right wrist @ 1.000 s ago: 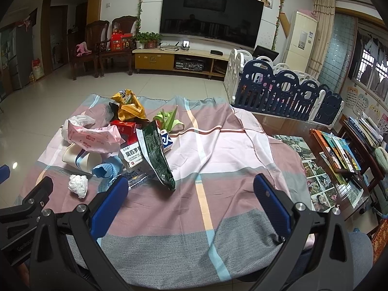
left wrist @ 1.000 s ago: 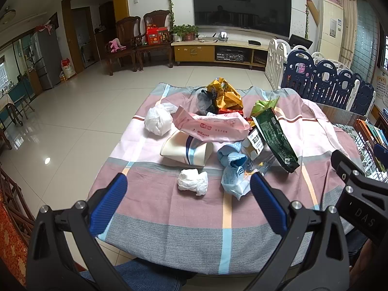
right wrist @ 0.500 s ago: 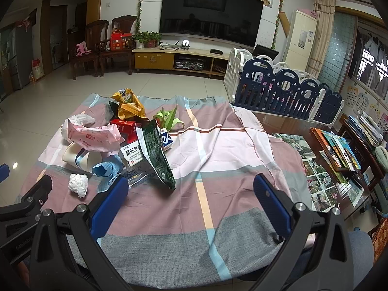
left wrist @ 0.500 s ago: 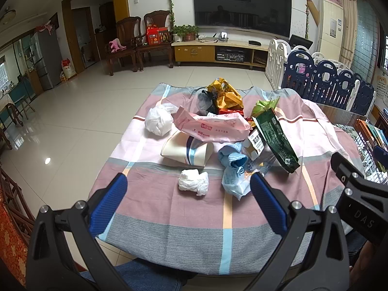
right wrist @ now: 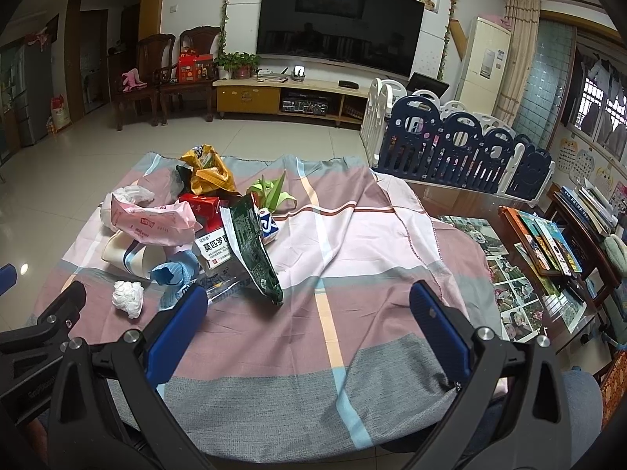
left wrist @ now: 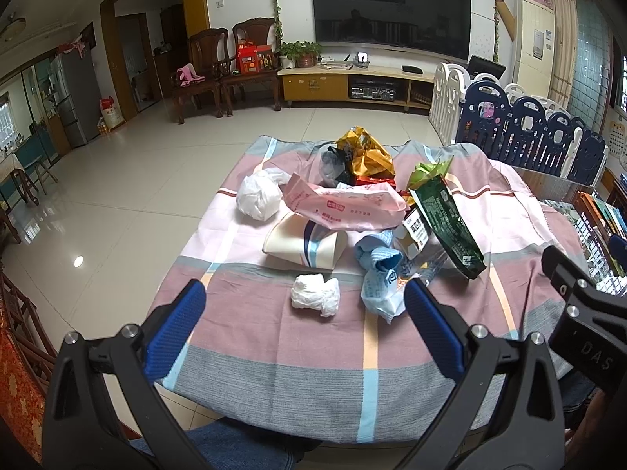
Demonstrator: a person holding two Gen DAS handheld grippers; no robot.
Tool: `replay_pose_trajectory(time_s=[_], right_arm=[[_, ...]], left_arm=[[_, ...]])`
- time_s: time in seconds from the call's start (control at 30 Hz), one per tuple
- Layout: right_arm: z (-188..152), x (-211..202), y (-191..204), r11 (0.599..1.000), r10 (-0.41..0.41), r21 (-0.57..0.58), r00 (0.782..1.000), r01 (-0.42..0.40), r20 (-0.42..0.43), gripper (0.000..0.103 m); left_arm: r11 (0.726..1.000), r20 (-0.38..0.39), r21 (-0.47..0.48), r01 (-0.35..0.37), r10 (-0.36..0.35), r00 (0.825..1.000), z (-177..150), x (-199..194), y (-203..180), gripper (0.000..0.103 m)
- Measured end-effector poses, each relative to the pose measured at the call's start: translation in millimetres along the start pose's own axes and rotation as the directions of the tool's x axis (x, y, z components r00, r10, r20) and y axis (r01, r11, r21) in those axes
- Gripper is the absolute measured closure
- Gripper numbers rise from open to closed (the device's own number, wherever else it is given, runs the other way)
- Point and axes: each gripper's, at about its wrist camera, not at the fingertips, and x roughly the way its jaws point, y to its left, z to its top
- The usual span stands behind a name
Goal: Collect trash
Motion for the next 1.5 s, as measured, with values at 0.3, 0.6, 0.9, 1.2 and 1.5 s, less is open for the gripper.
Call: replay_pose_trajectory(time_s=[0.3, 0.6, 0.9, 1.2, 1.5], right_arm=[[2.9, -26.9, -14.7, 0.999, 0.042, -0.012, 0.996, -0.041, 0.075, 0.003], [-5.1, -29.8, -54.1, 0.950, 0.306, 0.002, 0.937, -0.311, 0.166, 0.003], [18.2, 5.8, -81.5, 0.917, 0.397, -0.028, 0.908, -0.397, 0.134, 0.003], [51.3, 62.6, -34.6, 0.882, 0.454, -0.175, 0.889, -0.438, 0.062, 0.003], [61.8, 114.9, -25.7, 0.832, 0.552, -0.118, 0.830, -0.542, 0.085, 0.003]], left_arm=[[0.957, 0.134, -0.120, 0.263, -0.247, 0.960, -2.4, 0.8, 21.5, 0.002], [1.000, 0.075, -0.022, -0.012, 0.014, 0.997, 1.1, -5.6, -11.9, 0.002], [0.990, 0.073, -0.116, 0.074, -0.066, 0.995, 30.6, -44.8, -2.2, 0.003], [0.993, -0.114, -0.115, 0.008, -0.022, 0.993, 86.3, 73.7, 57.0, 0.002], [0.994, -0.323, -0.088, 0.068, -0.093, 0.942, 105.1, 253.3, 77.2, 0.061]])
